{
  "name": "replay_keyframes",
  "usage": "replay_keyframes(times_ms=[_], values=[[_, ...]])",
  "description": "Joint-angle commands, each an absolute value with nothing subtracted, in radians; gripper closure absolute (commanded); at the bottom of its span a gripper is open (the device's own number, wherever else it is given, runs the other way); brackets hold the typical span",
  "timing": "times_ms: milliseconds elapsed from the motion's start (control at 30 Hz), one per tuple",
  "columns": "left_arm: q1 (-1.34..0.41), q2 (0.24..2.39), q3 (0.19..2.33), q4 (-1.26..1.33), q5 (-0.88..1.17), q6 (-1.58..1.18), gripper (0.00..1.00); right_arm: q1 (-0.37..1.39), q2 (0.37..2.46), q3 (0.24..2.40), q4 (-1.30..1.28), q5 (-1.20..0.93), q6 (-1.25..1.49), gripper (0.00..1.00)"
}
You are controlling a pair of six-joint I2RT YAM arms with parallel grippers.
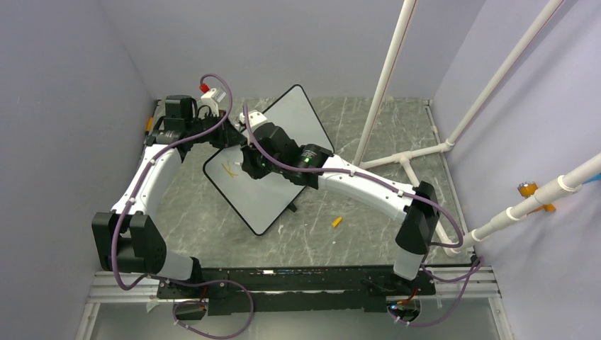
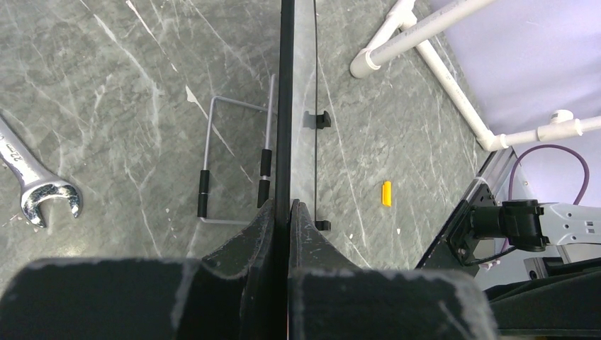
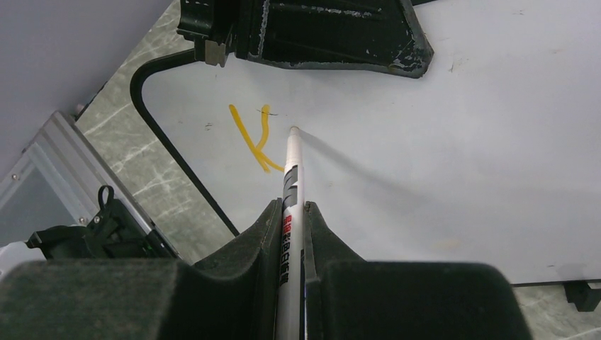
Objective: Write a sentence on the whiteboard
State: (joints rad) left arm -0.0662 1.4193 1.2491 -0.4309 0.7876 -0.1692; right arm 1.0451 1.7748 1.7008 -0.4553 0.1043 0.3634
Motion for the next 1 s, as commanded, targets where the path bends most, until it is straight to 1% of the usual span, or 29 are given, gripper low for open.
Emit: replay_keyframes(times_ms=[0,433,967], values=[[-0.072,1.388,1.259,-0.389,0.766,-0.123,1.00,1.043,1.796,1.717,-0.466,0.136,0.383,1.00],[-0.072,1.387,1.259,-0.389,0.765,-0.123,1.00,1.044,1.746,1.623,-0.494,0.119,0.421,1.00],[-0.072,1.384,1.257,-0.390,0.760,-0.121,1.00,1.046,1.727,1.739,-0.504,0.104,0.394,1.00]])
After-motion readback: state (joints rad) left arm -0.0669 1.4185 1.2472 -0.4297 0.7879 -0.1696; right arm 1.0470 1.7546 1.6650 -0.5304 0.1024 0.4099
